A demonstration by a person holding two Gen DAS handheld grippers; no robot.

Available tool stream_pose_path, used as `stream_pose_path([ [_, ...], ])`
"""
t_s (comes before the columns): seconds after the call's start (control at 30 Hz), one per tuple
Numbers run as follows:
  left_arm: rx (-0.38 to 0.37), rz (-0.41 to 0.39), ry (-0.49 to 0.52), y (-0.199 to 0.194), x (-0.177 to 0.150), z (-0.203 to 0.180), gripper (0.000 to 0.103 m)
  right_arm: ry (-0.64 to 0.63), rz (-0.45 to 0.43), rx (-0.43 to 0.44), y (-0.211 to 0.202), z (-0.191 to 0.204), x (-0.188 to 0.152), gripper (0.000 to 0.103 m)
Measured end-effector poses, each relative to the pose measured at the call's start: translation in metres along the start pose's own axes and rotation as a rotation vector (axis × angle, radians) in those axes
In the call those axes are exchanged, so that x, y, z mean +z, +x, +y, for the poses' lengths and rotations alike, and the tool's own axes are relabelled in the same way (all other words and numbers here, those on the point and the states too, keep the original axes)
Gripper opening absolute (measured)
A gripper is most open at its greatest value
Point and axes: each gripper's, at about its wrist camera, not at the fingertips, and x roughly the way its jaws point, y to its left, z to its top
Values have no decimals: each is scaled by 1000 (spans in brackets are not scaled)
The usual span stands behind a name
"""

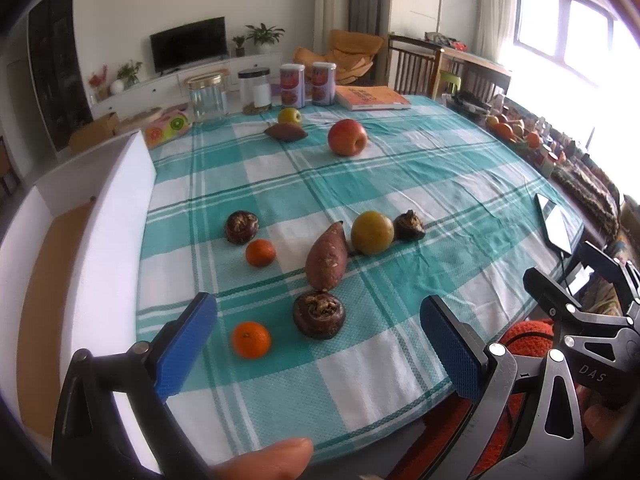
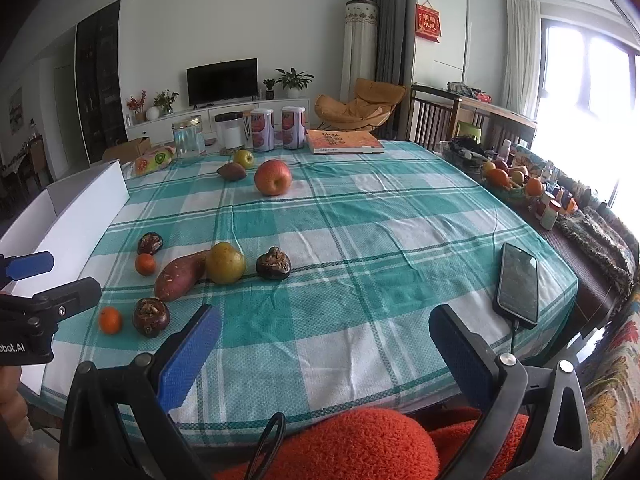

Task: Organize fruits
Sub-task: 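Move left tool toward a mandarin orange while right tool approaches a dark brown fruit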

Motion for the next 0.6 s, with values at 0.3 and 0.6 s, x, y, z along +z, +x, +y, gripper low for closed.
stream_pose_path([
  [0.3,5,72,-21,19,-18,5,102,116,9,35,14,-23,-14,103],
  [0.6,30,182,-50,60,-47,19,102,69,21,34,21,-10,-20,103],
])
